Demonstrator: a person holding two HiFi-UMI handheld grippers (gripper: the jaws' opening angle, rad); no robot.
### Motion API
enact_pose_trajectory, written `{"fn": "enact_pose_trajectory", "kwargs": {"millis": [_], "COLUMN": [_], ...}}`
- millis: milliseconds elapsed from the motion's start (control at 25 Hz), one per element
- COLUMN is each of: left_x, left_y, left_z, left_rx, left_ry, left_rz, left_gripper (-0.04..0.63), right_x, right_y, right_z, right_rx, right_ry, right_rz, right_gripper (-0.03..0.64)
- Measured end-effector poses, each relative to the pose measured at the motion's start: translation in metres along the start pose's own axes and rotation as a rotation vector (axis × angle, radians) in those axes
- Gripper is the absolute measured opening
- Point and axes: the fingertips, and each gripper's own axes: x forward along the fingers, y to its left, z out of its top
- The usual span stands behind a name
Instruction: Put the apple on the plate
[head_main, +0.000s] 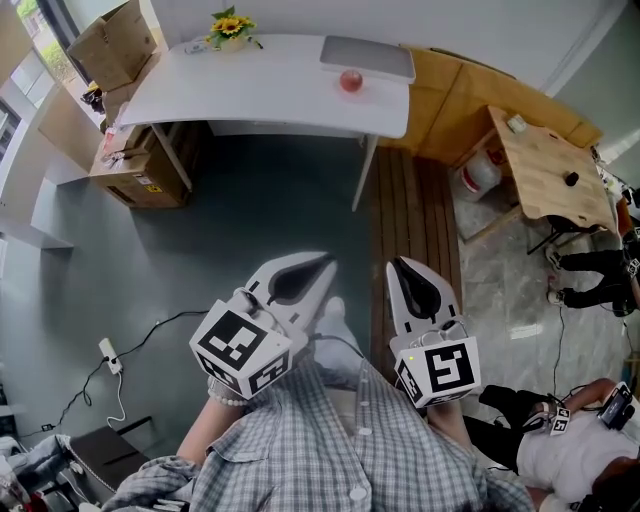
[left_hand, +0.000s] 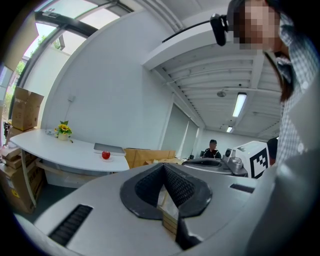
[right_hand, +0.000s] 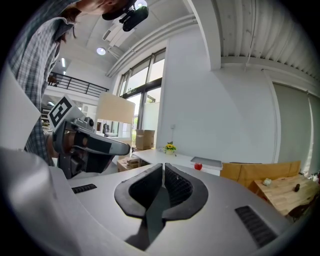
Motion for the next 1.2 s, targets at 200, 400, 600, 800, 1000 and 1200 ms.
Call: {"fn": "enact_pose_trajectory", "kwargs": {"millis": [200, 400, 600, 800, 1000, 1200], "left_x": [0.012, 0.027, 0.040, 0.059, 0.086, 0.113], "left_y": [0.013, 0.025, 0.046, 0.068, 0.084, 0.097], "left_z": [0.008, 0.017, 0.025, 0.036, 0.043, 0.047], "left_rx": [0.000, 0.003, 0.002, 0.005, 0.004, -0.005], "left_ry": [-0.006, -0.019, -0.024, -0.034, -0.034, -0.034], "left_rz": [0.015, 0.038, 0.066, 0.095, 0.109, 0.124], "left_gripper": [0.009, 0.010, 0.009, 0.009, 0.009, 0.009], "right_x": [0.018, 0.037, 0.064, 0.092, 0.118, 0.139], "right_y": [-0.011, -0.025, -0.037, -0.051, -0.076, -0.099], "right_z": [0.003, 0.007, 0.011, 0.014, 0.016, 0.010], "right_rx": [-0.003, -0.010, -0.012, -0.017, -0.008, -0.010], "right_ry": [-0.010, -0.016, -0.025, -0.025, -0.030, -0.019], "right_rz": [0.019, 0.041, 0.070, 0.098, 0.112, 0.130], "right_gripper": [0.029, 0.029, 0.029, 0.029, 0.029, 0.029]}}
